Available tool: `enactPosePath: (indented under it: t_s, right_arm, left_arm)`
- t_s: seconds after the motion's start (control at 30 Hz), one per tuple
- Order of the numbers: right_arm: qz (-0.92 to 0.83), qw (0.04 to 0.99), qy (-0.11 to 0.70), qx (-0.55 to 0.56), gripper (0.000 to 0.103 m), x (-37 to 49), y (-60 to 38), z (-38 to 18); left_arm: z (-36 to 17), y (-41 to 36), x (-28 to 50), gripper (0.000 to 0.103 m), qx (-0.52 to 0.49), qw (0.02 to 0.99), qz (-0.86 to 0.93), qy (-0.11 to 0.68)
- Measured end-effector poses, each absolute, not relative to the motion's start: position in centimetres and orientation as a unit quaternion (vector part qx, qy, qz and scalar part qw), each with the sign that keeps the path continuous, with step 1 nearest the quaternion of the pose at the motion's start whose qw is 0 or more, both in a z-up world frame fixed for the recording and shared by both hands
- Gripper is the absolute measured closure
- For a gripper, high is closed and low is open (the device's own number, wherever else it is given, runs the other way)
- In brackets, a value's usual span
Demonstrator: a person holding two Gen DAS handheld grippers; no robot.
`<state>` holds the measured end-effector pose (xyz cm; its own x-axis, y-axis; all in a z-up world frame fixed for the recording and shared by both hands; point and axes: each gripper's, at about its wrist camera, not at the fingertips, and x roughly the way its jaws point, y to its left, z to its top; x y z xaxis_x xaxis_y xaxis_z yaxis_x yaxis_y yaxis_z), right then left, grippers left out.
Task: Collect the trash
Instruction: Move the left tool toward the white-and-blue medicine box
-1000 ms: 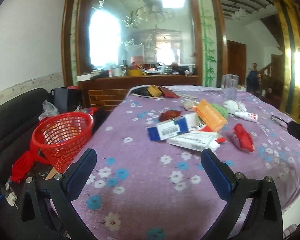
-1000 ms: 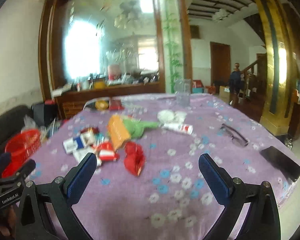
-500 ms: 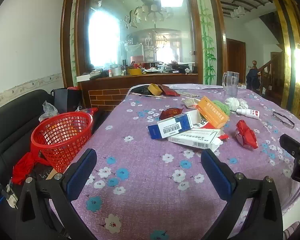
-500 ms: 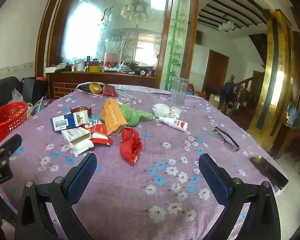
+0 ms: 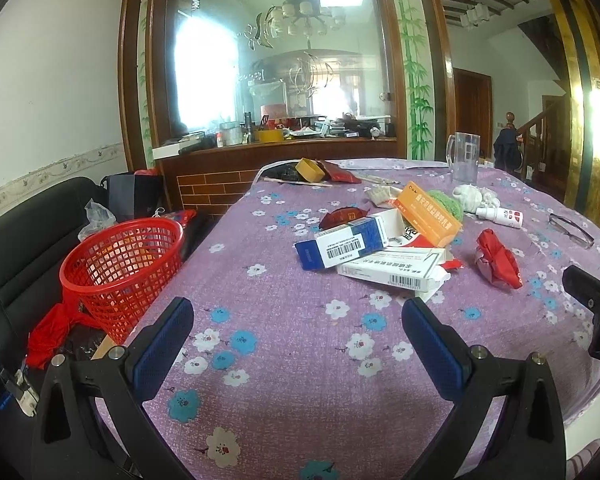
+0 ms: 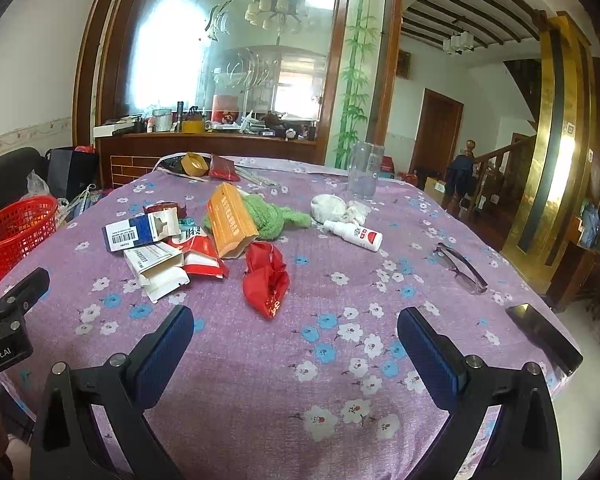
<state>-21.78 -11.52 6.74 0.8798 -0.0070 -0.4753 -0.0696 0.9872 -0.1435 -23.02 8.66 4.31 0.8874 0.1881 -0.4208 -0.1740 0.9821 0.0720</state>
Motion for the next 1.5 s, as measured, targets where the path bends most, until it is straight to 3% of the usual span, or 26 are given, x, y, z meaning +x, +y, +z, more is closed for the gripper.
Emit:
enactPosePath:
  t_s: [1.17, 1.5]
  right_arm:
    - [0.022, 0.961, 0.270, -0.063, 0.001, -20.7, -11.8, 5.9]
    - [0.093, 0.935, 0.343, 0.010, 0.022, -16.8, -14.7, 6.4]
  left_arm:
    - [3.3, 8.5, -22.4, 0.000, 0.027, 0.967, 0.085, 0.238]
    - [6.1, 11.4, -16.5, 0.000, 0.018, 0.950, -0.003, 0.311]
